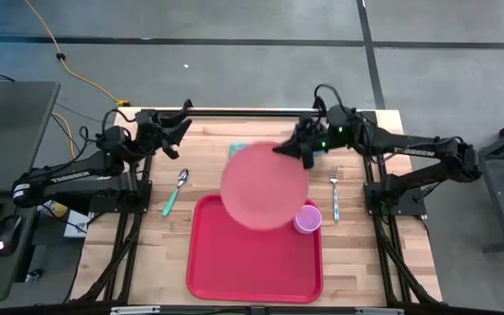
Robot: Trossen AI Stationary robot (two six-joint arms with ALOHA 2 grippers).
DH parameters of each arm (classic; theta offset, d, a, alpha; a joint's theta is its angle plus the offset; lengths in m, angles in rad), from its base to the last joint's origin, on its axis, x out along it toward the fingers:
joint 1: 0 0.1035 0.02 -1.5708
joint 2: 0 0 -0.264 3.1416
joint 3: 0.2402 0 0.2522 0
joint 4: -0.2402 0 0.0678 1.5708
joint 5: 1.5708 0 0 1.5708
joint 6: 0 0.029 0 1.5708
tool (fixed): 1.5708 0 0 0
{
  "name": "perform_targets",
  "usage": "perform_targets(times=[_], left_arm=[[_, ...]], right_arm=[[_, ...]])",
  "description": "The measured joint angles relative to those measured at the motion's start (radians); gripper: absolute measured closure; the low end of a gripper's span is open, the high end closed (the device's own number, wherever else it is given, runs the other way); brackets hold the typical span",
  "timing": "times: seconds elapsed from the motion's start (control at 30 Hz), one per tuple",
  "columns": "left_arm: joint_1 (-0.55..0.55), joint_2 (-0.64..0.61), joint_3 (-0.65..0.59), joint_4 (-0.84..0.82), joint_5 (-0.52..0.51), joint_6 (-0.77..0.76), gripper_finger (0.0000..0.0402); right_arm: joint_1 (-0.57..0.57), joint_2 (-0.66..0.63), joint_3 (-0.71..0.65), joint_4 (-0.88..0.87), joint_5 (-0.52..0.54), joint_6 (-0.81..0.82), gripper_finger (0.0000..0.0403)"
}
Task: Set up tray
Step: Put the pink plate on the red serving tray to the bottom left of the pink mug
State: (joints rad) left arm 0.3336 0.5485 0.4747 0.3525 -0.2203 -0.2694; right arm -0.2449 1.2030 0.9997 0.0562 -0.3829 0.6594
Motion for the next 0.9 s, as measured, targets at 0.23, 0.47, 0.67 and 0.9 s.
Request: perform_targets(times=[0.23,0.47,0.67,0.9], left_arm=[[0.000,0.019,0.000,-0.056,0.000,-0.034,0.0214],[0.000,0.019,0.000,-0.057,0.000,-0.031,0.0211],[0.000,0.019,0.000,-0.058,0.001,-0.031,0.0209],[0.000,0.019,0.000,-0.064,0.020,-0.034,0.0208]], right_arm=[[0.198,0.045,0.000,-0.034,0.112,0.045,0.0403],[0.321,0.141,0.000,-0.029,0.177,0.084,0.0403],[0.352,0.235,0.039,-0.020,0.189,0.110,0.0403],[0.350,0.402,0.323,-0.358,0.157,0.009,0.0403]])
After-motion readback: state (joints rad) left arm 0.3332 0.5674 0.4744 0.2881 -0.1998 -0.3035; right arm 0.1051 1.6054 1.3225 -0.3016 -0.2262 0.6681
